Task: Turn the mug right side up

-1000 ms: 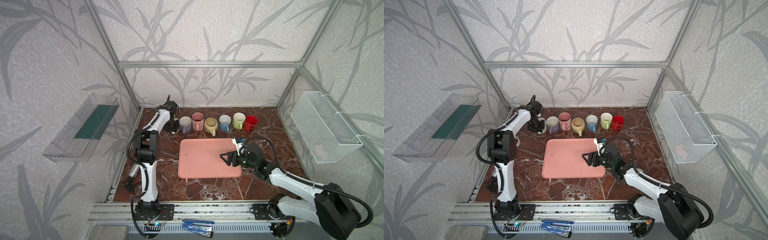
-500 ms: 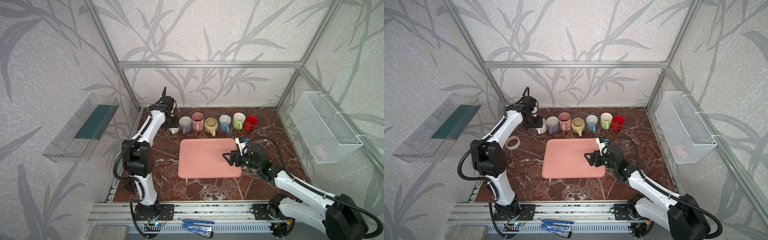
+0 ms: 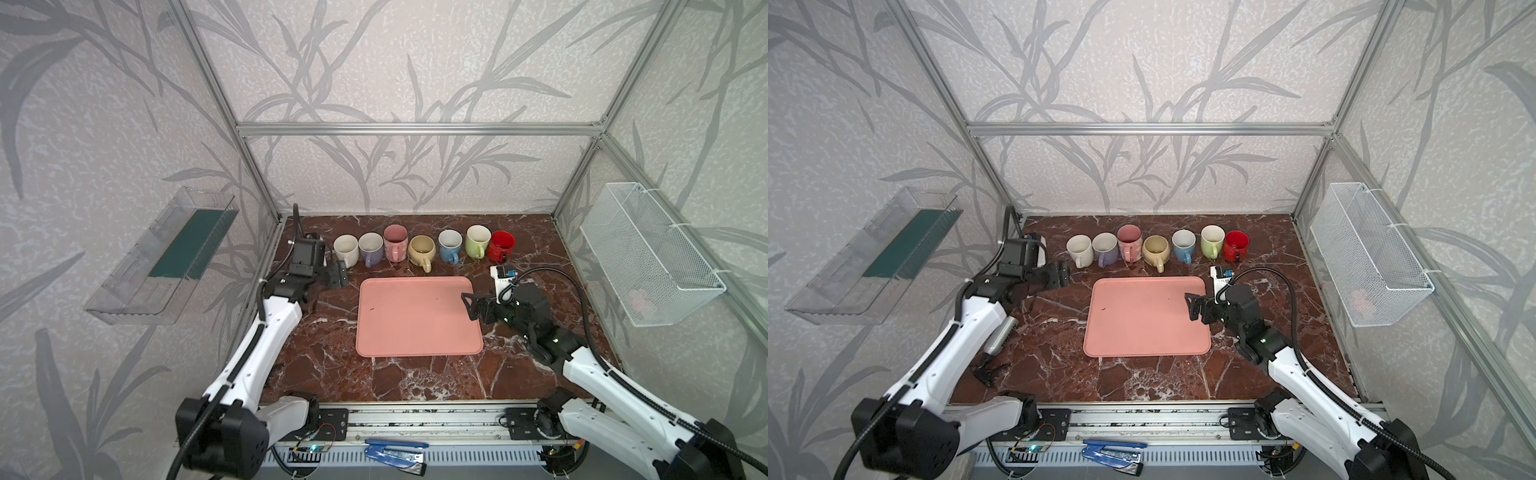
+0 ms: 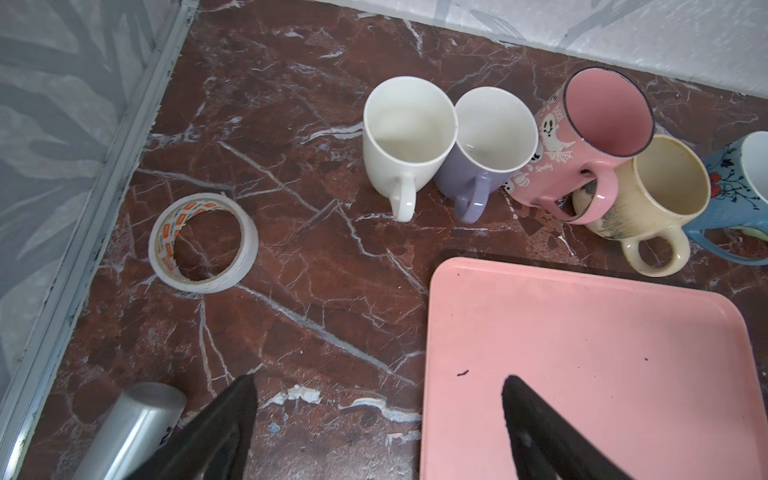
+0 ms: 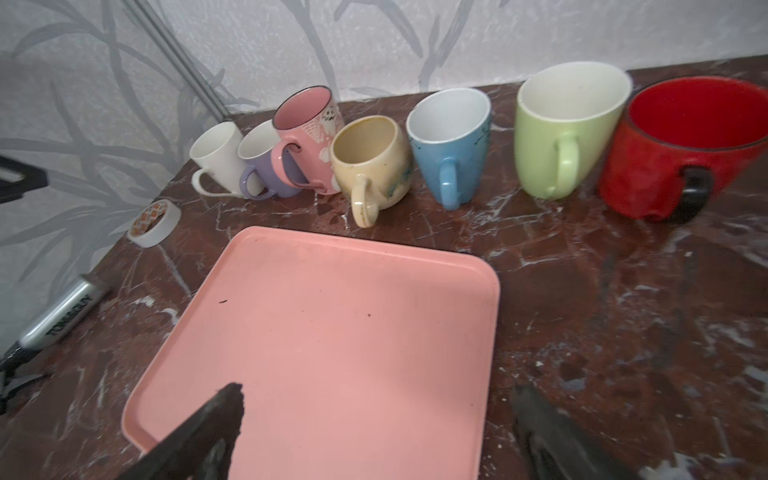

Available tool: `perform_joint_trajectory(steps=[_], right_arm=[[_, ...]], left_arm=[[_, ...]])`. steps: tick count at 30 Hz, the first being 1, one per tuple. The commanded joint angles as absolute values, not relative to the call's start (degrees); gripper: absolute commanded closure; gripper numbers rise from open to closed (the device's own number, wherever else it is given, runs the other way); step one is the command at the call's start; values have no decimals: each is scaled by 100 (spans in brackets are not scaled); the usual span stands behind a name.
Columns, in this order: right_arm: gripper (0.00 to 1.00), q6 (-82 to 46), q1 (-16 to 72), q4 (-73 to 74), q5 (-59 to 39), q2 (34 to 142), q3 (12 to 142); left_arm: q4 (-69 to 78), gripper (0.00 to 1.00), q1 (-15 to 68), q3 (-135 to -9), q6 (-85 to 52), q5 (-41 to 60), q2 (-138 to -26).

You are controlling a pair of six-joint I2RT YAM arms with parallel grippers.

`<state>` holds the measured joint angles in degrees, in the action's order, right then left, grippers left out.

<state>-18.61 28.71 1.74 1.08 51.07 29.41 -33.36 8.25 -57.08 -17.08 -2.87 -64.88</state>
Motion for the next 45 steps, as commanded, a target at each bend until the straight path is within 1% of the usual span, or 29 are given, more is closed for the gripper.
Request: perform_joint_trajectory(steps=[1,2,4,7,8,12,14,16,18,20,22,23,24,27,28,30,33,35,37,41,43,45], right_arm=[[1,-1328,2800,722,1342,4987,2641],[1,-1216,2782,912,1557,5020,2555],[1,-915,2727,1325,1976,5159,2404],[1,-715,2552,1584,2633,5413,2341],[1,-680,2480,1709,2713,5480,2298],[1,-622,2078,2467,2833,5776,2032],[1,-600,1934,2736,2866,5888,1983],[1,-228,1869,3642,2895,6144,1750],[1,2,1807,4287,2998,6492,1614],[1,-18,1688,4567,2969,6870,1630],[1,2,1626,4389,2878,7169,1798],[1,4,1617,4360,2906,7298,1863],[1,105,1617,4524,2925,7469,1865],[1,534,1651,5862,3204,7996,1534],[1,639,1661,6262,3141,8040,1385],[1,712,1663,6607,3023,8060,1221],[1,766,1660,6719,2852,8099,1151],[1,825,1655,7132,2872,8347,1075],[0,855,1635,8061,2848,8840,873],[1,928,1611,8061,2416,9037,919],[1,1025,1530,8019,1886,9299,1010],[1,1037,1428,8051,1772,9590,1254]], left_arm=[[-1969,7,845,-4834,-1649,-716,-5886],[-1661,7,842,-4535,-1557,-766,-5741],[-929,1,835,-3859,-1306,-993,-5484],[-253,0,827,-3284,-851,-1284,-5418],[-146,0,826,-3217,-718,-1323,-5467],[394,1,613,-3093,-531,-1379,-5992],[1130,1,510,-2894,-649,-1447,-6245],[1926,0,449,-2707,-459,-1246,-6535],[2500,0,435,-2670,-431,-1239,-6898],[2916,1,415,-2698,-393,-1220,-7305],[2289,1,388,-3135,-209,-1180,-7667],[2242,1,387,-3208,-175,-1240,-7808],[2645,1,389,-3104,-45,-1324,-7973],[4359,1,356,-2416,142,-1392,-8178],[4645,1,323,-2284,80,-1438,-8281],[4968,1,292,-2164,69,-1377,-8417],[4860,1,281,-2249,95,-1229,-8535],[5182,1,269,-2178,82,-1278,-8689],[5581,1,267,-2023,13,-1441,-8834],[5799,1,241,-1983,26,-1324,-9014],[5521,1,90,-2114,-74,-1071,-9003],[5327,1,-105,-2189,-217,-739,-8974]])
